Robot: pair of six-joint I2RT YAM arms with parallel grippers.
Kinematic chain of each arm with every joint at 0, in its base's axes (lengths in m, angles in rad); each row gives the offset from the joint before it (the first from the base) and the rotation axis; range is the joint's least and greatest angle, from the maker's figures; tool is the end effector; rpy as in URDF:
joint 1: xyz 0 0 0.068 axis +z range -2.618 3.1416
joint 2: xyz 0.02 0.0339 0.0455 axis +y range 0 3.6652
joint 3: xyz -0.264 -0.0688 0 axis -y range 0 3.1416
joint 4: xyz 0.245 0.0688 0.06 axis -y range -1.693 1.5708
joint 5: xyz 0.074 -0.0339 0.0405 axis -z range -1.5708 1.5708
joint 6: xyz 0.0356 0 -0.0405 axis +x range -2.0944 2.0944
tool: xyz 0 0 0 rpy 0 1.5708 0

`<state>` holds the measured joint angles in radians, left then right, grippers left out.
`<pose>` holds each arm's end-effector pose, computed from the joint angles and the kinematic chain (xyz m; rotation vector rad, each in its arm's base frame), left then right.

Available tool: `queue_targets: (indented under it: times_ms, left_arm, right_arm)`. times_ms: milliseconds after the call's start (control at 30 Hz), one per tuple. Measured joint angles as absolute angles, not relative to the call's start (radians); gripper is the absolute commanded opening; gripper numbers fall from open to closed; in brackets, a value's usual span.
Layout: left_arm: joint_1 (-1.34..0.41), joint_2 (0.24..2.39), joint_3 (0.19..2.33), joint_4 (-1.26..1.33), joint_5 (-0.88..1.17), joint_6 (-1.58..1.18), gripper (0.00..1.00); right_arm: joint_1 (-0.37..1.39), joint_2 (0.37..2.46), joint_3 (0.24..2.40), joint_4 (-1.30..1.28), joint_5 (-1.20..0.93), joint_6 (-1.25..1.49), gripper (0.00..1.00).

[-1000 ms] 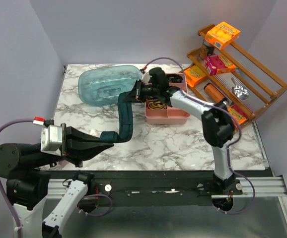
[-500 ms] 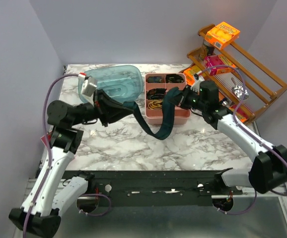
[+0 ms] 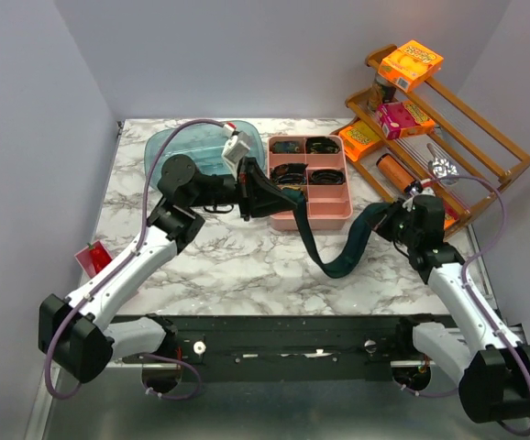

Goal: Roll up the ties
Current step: Place the tie at the center of the board.

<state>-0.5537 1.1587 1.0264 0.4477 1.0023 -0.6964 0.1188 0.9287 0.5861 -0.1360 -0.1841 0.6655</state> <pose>0.1999 -0.1589 0.4115 0.8840 1.3631 -1.6216 0.2073 0.0313 0.2489 0.4548 2.0597 0.6688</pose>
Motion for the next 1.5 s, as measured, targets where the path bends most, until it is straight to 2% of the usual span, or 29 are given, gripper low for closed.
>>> queue_targets:
  times_ms: [300, 367, 633, 733, 767, 833, 867, 933, 967, 1133, 1167, 1500]
  left_arm:
    - [-0.559, 1.218, 1.010, 0.341, 0.938, -0.544, 0.00]
    - [-0.559, 1.192, 0.960, 0.257, 0.883, -0.480, 0.00]
    - [-0.556, 1.091, 0.819, 0.189, 0.777, -0.449, 0.00]
    - [-0.553, 1.078, 0.785, 0.184, 0.750, -0.451, 0.00]
    - [-0.551, 1.076, 0.773, 0.183, 0.741, -0.452, 0.00]
    - [-0.549, 1.071, 0.751, 0.171, 0.723, -0.453, 0.00]
    - [-0.549, 1.067, 0.743, 0.162, 0.714, -0.453, 0.00]
    - [-0.546, 1.053, 0.729, 0.134, 0.691, -0.452, 0.00]
    - [-0.545, 1.044, 0.723, 0.116, 0.680, -0.451, 0.00]
    - [-0.545, 0.991, 0.721, 0.032, 0.624, -0.454, 0.00]
    - [-0.545, 0.983, 0.721, 0.017, 0.619, -0.457, 0.00]
    - [-0.545, 0.974, 0.723, -0.178, 0.569, -0.467, 0.00]
  right_arm:
    - [-0.061, 0.906, 0.417, -0.194, -0.189, 0.697, 0.01]
    - [-0.075, 0.838, 0.400, -0.250, -0.171, 0.702, 0.01]
    - [-0.089, 0.704, 0.361, -0.333, -0.088, 0.720, 0.04]
    - [-0.099, 0.714, 0.342, -0.369, -0.071, 0.732, 0.18]
    - [-0.101, 0.717, 0.340, -0.377, -0.067, 0.737, 0.28]
    - [-0.101, 0.719, 0.340, -0.399, -0.058, 0.740, 0.40]
    - [-0.102, 0.719, 0.340, -0.406, -0.054, 0.741, 0.55]
    - [-0.104, 0.717, 0.340, -0.419, -0.047, 0.743, 0.67]
    - [-0.105, 0.714, 0.340, -0.423, -0.043, 0.742, 0.77]
    - [-0.105, 0.709, 0.343, -0.458, -0.052, 0.731, 0.94]
    - [-0.105, 0.712, 0.345, -0.465, -0.064, 0.727, 1.00]
    - [-0.106, 0.768, 0.376, -0.533, -0.272, 0.694, 1.00]
